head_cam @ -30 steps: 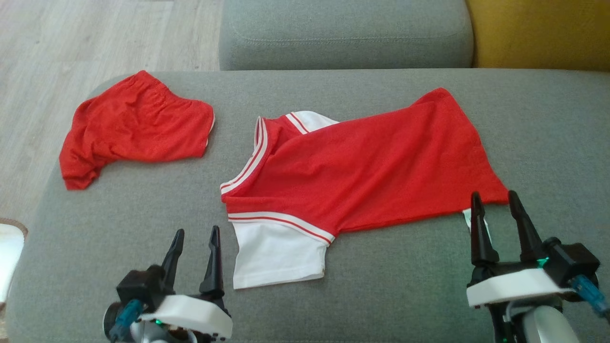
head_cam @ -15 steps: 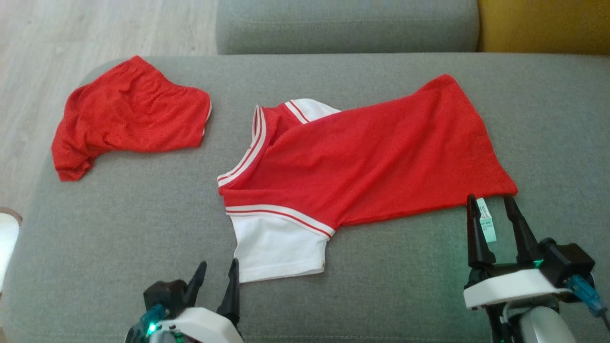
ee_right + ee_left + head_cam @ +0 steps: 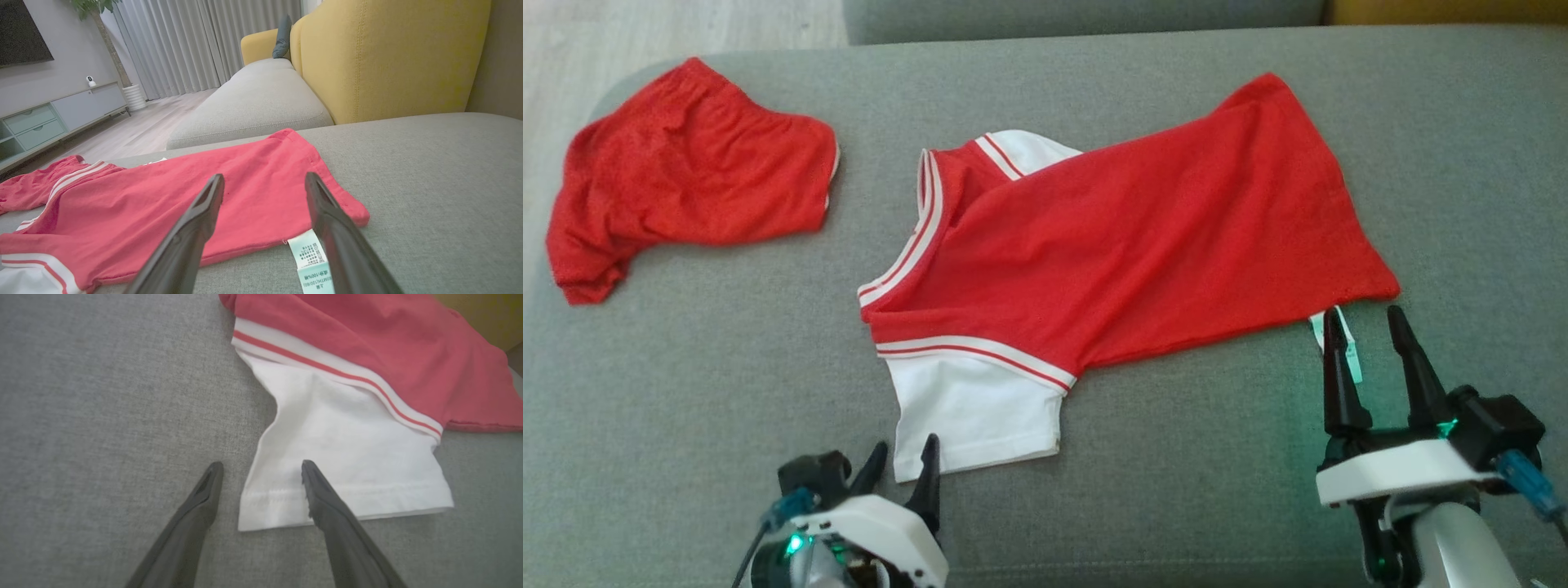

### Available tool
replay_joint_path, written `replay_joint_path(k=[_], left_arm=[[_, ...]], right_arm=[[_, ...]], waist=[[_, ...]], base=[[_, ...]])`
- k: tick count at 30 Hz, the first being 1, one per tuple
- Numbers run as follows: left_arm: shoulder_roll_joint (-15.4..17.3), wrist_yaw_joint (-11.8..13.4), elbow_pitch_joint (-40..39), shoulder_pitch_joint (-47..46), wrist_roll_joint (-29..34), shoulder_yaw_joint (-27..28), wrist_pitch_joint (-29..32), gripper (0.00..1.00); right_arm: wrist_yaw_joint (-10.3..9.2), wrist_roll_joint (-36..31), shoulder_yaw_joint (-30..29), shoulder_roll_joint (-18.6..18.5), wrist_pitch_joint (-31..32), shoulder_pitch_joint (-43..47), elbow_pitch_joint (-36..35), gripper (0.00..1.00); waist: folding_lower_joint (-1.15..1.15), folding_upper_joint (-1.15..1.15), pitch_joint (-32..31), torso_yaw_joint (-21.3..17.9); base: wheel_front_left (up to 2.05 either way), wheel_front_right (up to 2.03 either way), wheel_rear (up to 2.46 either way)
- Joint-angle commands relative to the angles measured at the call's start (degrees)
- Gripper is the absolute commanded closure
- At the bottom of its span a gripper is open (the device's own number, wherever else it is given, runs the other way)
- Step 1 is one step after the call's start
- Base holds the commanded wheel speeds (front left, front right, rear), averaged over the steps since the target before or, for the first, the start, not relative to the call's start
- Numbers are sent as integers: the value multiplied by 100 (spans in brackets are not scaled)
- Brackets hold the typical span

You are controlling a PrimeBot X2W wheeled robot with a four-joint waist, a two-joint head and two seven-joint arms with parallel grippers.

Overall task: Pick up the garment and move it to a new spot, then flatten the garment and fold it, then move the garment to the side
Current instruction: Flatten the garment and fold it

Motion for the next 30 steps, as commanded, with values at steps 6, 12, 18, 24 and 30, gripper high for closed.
replay_joint_path(k=[6, 12, 18, 24, 30], left_arm=[[18, 24, 242, -280, -43, 25, 348, 81], [83, -10, -70, -385, 27, -31, 172, 100], [219, 148, -695, -362, -4, 219, -143, 100], [422, 340, -1335, -161, -38, 432, -165, 100], [496, 421, -1641, -3, -71, 465, -76, 100]], right_arm=[[37, 14, 120, -27, -73, -250, -156, 0], [37, -36, -139, -27, -68, -293, 4, 0], [37, -353, -823, -27, 142, -427, 351, 0], [37, -573, -1290, -27, 495, -705, 845, 0], [37, -638, -1344, -27, 758, -953, 1460, 0]], waist=[[0, 0, 134, -98], [0, 0, 139, 23], [0, 0, 103, 250], [0, 0, 103, 441], [0, 0, 128, 569]], base=[[0, 0, 0], [0, 0, 0], [0, 0, 0], [0, 0, 0], [0, 0, 0]])
